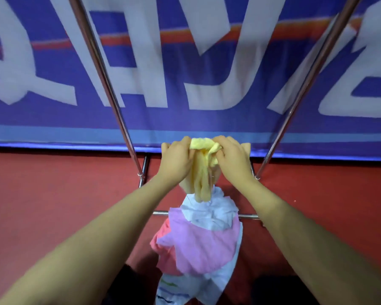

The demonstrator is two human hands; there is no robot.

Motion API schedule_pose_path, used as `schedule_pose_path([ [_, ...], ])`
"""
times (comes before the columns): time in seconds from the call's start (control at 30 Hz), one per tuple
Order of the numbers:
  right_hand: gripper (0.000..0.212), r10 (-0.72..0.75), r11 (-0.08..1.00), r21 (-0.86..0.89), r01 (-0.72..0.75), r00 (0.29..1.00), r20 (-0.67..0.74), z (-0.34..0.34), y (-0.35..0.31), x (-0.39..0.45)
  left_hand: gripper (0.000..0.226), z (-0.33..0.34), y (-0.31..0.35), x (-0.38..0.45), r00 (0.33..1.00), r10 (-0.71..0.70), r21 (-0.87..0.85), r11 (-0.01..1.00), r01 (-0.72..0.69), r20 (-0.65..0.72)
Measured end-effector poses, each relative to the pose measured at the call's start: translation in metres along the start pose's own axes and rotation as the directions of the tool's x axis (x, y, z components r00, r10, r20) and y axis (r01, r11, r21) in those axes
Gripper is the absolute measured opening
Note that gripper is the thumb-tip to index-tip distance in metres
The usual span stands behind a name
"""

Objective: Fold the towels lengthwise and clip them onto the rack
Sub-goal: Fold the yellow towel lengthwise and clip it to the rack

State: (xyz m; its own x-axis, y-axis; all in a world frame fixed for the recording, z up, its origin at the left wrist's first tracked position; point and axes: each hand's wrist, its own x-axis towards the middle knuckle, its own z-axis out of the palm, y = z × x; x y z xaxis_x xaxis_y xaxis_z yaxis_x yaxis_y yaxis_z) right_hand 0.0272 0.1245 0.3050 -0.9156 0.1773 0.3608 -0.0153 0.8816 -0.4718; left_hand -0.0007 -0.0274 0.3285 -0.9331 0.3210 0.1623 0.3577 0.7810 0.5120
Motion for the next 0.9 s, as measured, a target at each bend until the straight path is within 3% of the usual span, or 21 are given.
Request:
schedule_pose_path([
  [0.1,0.031,0.088,0.989,0.123,-0.079,0.994,-0.069,-0.033,-0.02,0.001,0.017,-0.038,0.027,-0.002,0.994,0.037,-0.046,0.998,-0.042,-0.101],
  [0.2,0.041,0.169,0.886,0.426,-0.182,0.983,0.069,-0.055,-0.032,0.001,0.025,-0.058,0.041,-0.001,0.984,0.042,-0.052,0.997,-0.052,-0.17],
  [0.3,0.056,0.127,0.851,0.465,-0.243,0.956,0.266,-0.078,-0.043,-0.003,0.038,-0.084,0.059,-0.006,0.97,0.079,-0.013,0.996,-0.084,-0.228],
  [0.4,0.064,0.17,0.779,0.557,-0.287,0.952,0.254,-0.089,-0.053,-0.009,0.036,-0.108,0.075,-0.013,0.959,0.098,-0.02,0.994,-0.107,-0.266],
  [0.5,0.043,0.247,0.768,0.553,-0.322,0.947,0.207,-0.091,-0.063,-0.012,0.028,-0.123,0.085,-0.019,0.947,0.067,-0.062,0.994,-0.09,-0.313],
  [0.63,0.012,0.289,0.763,0.583,-0.28,0.954,0.081,-0.104,-0.075,-0.01,0.024,-0.138,0.087,-0.026,0.936,0.064,0.009,0.998,-0.065,-0.346],
  [0.77,0.014,0.302,0.802,0.551,-0.232,0.952,-0.039,-0.135,-0.078,-0.007,0.029,-0.151,0.085,-0.03,0.951,0.037,0.127,0.992,0.002,-0.307],
  [0.9,0.018,0.251,0.928,0.314,-0.203,0.96,-0.121,-0.153,-0.077,0.0,0.043,-0.154,0.084,-0.031,0.966,0.07,0.193,0.981,-0.021,-0.248],
])
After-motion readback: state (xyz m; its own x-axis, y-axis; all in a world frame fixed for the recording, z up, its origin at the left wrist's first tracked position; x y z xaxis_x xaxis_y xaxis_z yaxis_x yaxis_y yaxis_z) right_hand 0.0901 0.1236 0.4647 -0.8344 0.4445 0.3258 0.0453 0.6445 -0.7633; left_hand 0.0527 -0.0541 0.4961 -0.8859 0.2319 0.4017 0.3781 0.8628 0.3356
